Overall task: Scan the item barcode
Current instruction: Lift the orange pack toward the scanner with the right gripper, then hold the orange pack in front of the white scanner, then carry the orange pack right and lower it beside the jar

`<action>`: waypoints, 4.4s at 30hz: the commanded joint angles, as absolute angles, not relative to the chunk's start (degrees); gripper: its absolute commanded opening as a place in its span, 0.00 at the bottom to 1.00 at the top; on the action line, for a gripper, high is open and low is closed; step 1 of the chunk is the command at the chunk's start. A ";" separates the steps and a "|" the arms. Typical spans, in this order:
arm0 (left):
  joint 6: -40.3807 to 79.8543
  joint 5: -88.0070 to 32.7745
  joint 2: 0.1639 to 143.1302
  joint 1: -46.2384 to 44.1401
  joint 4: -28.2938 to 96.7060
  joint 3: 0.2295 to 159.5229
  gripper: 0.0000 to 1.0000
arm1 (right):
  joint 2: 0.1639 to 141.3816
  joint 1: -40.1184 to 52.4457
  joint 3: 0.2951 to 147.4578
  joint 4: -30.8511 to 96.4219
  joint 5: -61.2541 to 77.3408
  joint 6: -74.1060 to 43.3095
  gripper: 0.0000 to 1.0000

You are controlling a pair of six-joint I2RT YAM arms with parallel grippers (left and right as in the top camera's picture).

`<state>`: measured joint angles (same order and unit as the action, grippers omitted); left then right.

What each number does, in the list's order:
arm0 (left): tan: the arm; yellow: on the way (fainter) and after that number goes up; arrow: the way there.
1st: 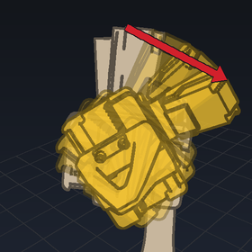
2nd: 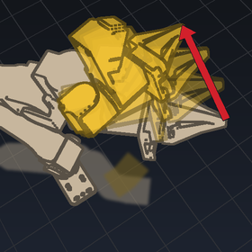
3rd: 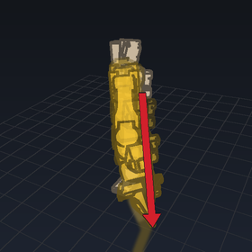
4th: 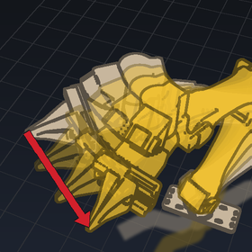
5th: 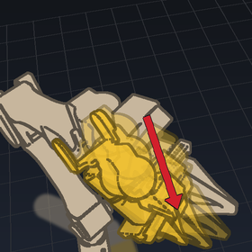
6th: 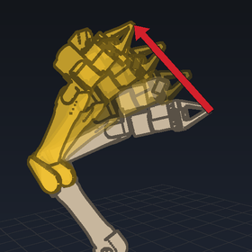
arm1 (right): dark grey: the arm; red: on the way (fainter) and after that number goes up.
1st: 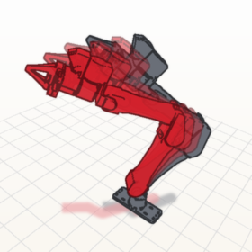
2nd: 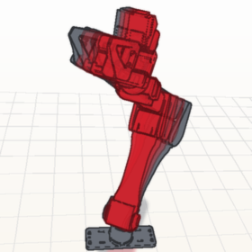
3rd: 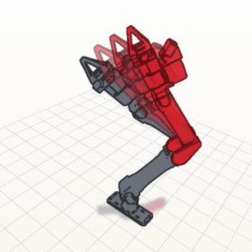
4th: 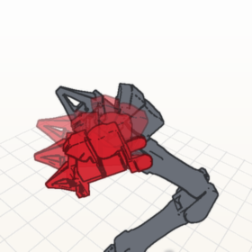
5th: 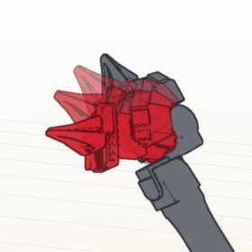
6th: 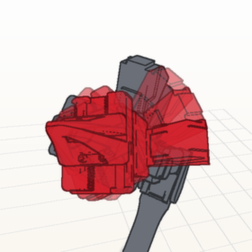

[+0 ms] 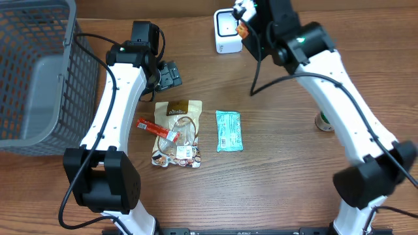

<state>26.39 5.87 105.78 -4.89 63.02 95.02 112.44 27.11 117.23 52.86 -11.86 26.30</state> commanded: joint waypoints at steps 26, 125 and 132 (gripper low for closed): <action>25.74 6.42 104.88 -4.89 63.00 95.72 1.00 | 129.84 30.89 118.13 15.33 -22.55 47.05 0.04; 25.74 6.39 104.88 -4.89 63.00 95.72 1.00 | 114.24 25.36 111.37 83.57 -23.81 -30.44 0.04; 25.74 6.42 104.88 -4.89 63.00 95.72 1.00 | 114.24 22.52 94.54 76.42 -23.70 -30.44 0.04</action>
